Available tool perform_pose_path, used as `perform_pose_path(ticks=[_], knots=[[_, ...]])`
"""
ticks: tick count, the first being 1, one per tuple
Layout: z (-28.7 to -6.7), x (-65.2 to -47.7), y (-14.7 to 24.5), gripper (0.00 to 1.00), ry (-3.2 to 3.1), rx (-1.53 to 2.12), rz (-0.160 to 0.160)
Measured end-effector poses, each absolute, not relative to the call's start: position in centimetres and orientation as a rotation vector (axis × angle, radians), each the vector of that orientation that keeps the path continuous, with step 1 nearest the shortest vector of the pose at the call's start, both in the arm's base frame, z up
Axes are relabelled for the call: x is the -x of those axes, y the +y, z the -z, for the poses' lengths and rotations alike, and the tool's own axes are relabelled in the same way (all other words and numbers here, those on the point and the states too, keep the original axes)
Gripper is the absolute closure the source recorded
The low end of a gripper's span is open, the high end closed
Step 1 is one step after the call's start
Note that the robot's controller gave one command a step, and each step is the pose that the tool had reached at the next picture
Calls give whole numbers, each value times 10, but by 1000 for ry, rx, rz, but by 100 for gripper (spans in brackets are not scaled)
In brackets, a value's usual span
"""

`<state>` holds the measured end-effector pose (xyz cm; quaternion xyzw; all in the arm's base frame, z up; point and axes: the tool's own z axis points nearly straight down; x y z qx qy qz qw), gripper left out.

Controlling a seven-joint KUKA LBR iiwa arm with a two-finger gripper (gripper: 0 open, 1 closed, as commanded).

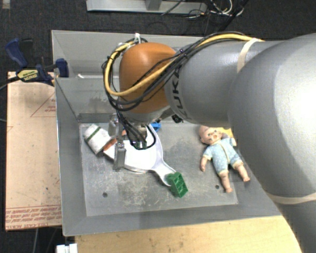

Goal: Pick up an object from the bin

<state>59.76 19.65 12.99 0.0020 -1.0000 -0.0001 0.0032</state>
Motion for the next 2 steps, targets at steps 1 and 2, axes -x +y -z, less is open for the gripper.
perform_pose_path(ticks=[1,2], knots=[[-135,-600,196,0,-3143,-1,3],[-95,-582,165,0,-3138,124,4]])
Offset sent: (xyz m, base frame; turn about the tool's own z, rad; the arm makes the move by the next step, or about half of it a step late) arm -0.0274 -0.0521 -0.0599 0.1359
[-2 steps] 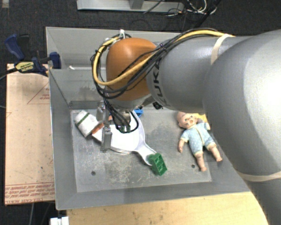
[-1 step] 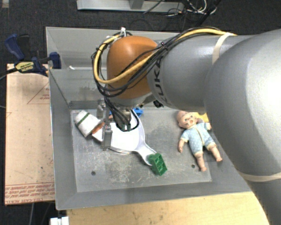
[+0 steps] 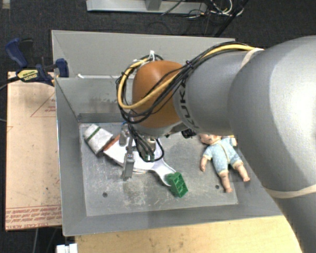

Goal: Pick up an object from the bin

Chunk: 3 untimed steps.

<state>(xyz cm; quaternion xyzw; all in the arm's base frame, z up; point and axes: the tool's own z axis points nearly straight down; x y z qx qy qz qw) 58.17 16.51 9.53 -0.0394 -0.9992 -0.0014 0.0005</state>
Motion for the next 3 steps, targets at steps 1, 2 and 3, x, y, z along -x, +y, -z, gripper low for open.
perform_pose_path(ticks=[1,2,3], knots=[[-100,-581,155,0,-3131,190,2],[-114,-577,152,0,-3136,230,7],[-81,-573,141,0,-3099,496,5]])
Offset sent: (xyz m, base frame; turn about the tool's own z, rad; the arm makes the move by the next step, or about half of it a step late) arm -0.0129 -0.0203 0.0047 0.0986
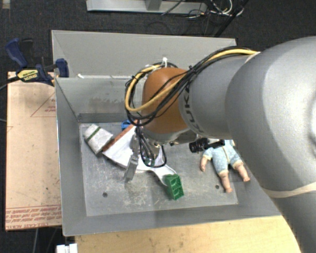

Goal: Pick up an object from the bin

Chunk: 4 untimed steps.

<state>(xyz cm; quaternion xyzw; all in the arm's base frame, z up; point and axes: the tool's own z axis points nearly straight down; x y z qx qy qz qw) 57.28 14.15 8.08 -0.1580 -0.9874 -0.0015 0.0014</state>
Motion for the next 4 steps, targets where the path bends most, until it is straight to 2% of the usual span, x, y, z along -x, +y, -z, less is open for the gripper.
perform_pose_path(ticks=[1,3,4], knots=[[-71,-560,125,100,-3129,323,11],[-74,-559,125,100,-3126,323,10],[-92,-557,124,100,-3121,323,6]])
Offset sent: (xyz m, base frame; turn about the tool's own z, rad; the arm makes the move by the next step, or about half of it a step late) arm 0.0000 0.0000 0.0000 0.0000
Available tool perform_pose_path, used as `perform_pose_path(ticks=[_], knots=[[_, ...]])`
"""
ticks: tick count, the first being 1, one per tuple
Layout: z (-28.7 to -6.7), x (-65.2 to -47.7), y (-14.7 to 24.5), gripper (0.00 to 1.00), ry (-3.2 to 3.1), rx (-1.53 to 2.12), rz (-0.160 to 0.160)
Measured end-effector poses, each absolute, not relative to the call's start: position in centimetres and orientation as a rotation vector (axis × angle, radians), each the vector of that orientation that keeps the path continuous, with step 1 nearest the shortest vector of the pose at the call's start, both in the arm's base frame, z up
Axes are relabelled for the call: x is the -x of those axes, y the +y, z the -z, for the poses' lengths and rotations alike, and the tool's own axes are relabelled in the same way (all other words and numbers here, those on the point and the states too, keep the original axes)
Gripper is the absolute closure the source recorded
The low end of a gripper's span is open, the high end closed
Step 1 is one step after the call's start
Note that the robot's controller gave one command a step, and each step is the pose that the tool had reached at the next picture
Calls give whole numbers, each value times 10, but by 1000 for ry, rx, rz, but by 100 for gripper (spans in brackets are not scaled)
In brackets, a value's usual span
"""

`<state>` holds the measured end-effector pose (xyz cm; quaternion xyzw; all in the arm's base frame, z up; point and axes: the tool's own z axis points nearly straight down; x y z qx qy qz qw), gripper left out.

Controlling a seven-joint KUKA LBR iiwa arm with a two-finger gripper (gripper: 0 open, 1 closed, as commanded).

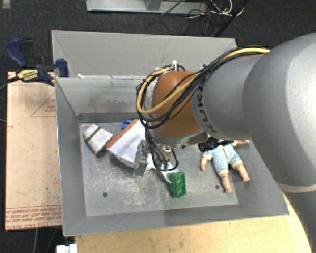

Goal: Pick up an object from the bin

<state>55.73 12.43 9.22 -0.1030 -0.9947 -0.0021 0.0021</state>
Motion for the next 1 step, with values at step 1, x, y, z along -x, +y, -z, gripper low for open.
perform_pose_path(ticks=[1], knots=[[-109,-559,124,100,-3126,324,9]])
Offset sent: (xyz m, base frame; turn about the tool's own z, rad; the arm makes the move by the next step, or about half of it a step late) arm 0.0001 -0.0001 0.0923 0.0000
